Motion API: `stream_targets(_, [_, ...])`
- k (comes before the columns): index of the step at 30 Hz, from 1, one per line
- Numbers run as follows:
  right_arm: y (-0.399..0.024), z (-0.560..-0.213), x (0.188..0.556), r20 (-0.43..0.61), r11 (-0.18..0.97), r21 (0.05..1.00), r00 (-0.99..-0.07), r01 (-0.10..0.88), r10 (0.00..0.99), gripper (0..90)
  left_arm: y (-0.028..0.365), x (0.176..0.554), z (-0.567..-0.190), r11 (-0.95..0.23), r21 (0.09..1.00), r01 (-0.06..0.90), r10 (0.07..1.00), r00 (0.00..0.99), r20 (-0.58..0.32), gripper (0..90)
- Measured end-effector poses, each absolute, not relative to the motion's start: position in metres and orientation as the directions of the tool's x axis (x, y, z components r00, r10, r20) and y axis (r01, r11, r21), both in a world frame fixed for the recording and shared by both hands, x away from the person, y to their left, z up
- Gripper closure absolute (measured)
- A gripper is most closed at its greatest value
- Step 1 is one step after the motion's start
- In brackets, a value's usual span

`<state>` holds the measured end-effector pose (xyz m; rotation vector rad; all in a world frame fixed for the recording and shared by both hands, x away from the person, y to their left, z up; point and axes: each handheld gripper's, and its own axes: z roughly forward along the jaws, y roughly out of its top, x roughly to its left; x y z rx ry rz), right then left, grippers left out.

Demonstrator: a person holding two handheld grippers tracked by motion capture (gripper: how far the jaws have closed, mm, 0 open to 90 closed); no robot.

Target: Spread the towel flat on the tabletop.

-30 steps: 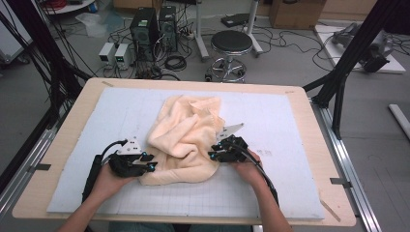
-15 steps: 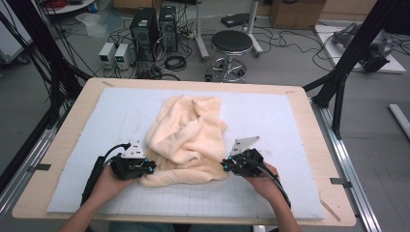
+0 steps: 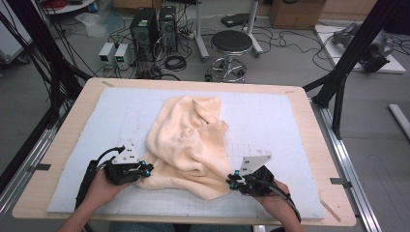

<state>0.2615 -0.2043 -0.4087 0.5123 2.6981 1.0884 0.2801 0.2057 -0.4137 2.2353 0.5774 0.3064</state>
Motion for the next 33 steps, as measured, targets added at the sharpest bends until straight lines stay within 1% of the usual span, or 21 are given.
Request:
stream_targets(1, [-0.205, -0.405, 0.265, -0.043, 0.666, 0.703, -0.920, 0.249, 0.390, 75.4, 0.206, 0.281, -0.412, -0.580, 0.759, 0.297, 0.491, 0.871, 0.034, 83.7])
stream_targets(3, [-0.203, -0.400, 0.274, -0.061, 0.660, 0.712, -0.916, 0.238, 0.396, 71.1, 0.207, 0.286, -0.408, -0.557, 0.773, 0.303, 0.499, 0.866, 0.020, 77.3])
stream_targets(5, [-0.199, -0.394, 0.288, -0.069, 0.652, 0.721, -0.911, 0.235, 0.406, 66.8, 0.208, 0.293, -0.405, -0.543, 0.779, 0.314, 0.526, 0.850, 0.023, 65.9])
stream_targets(6, [-0.196, -0.393, 0.298, -0.074, 0.637, 0.735, -0.906, 0.233, 0.416, 65.7, 0.208, 0.297, -0.405, -0.535, 0.781, 0.321, 0.531, 0.847, 0.016, 62.1])
stream_targets(9, [-0.189, -0.391, 0.320, -0.045, 0.608, 0.753, -0.902, 0.252, 0.430, 62.4, 0.210, 0.309, -0.408, -0.519, 0.781, 0.348, 0.533, 0.846, -0.023, 56.1])
stream_targets(10, [-0.185, -0.394, 0.328, -0.009, 0.588, 0.763, -0.906, 0.267, 0.422, 60.8, 0.210, 0.311, -0.410, -0.523, 0.771, 0.363, 0.534, 0.845, -0.036, 54.9])
stream_targets(12, [-0.178, -0.401, 0.336, 0.028, 0.591, 0.759, -0.920, 0.274, 0.391, 58.6, 0.211, 0.315, -0.415, -0.547, 0.744, 0.384, 0.526, 0.849, -0.052, 54.9])
stream_targets(13, [-0.175, -0.403, 0.337, 0.047, 0.598, 0.750, -0.925, 0.282, 0.377, 57.5, 0.210, 0.315, -0.420, -0.560, 0.730, 0.393, 0.525, 0.849, -0.055, 55.3])
stream_targets(14, [-0.171, -0.408, 0.338, 0.075, 0.609, 0.737, -0.931, 0.293, 0.356, 56.5, 0.210, 0.315, -0.422, -0.567, 0.719, 0.402, 0.522, 0.850, -0.064, 58.0])
stream_targets(16, [-0.166, -0.415, 0.338, 0.092, 0.644, 0.701, -0.934, 0.307, 0.345, 56.8, 0.210, 0.315, -0.430, -0.590, 0.691, 0.418, 0.517, 0.853, -0.074, 65.4])
stream_targets(17, [-0.164, -0.418, 0.338, 0.086, 0.658, 0.686, -0.933, 0.310, 0.350, 59.2, 0.210, 0.314, -0.433, -0.580, 0.702, 0.413, 0.523, 0.850, -0.067, 67.1])
stream_targets(19, [-0.161, -0.424, 0.337, 0.044, 0.710, 0.632, -0.930, 0.309, 0.365, 67.7, 0.210, 0.314, -0.431, -0.584, 0.702, 0.409, 0.521, 0.851, -0.063, 76.3])
stream_targets(20, [-0.161, -0.428, 0.338, 0.045, 0.723, 0.615, -0.930, 0.313, 0.364, 72.6, 0.210, 0.313, -0.432, -0.582, 0.702, 0.411, 0.514, 0.855, -0.074, 84.8])
stream_targets(21, [-0.161, -0.429, 0.338, 0.048, 0.712, 0.627, -0.928, 0.316, 0.370, 78.2, 0.207, 0.311, -0.432, -0.595, 0.699, 0.397, 0.513, 0.857, -0.050, 85.6])
stream_targets(22, [-0.162, -0.430, 0.337, 0.039, 0.708, 0.636, -0.929, 0.306, 0.367, 81.9, 0.205, 0.309, -0.432, -0.600, 0.701, 0.386, 0.514, 0.857, -0.032, 86.0])
stream_targets(24, [-0.164, -0.430, 0.336, 0.044, 0.703, 0.642, -0.930, 0.306, 0.364, 85.3, 0.203, 0.306, -0.430, -0.618, 0.692, 0.374, 0.514, 0.858, -0.005, 86.7])
stream_targets(30, [-0.176, -0.428, 0.328, 0.058, 0.692, 0.648, -0.926, 0.320, 0.373, 86.4, 0.207, 0.292, -0.423, -0.606, 0.714, 0.351, 0.499, 0.866, -0.002, 87.1])
stream_targets(33, [-0.185, -0.424, 0.320, 0.060, 0.681, 0.658, -0.923, 0.322, 0.379, 86.4, 0.210, 0.282, -0.422, -0.630, 0.698, 0.341, 0.482, 0.876, 0.007, 87.1])
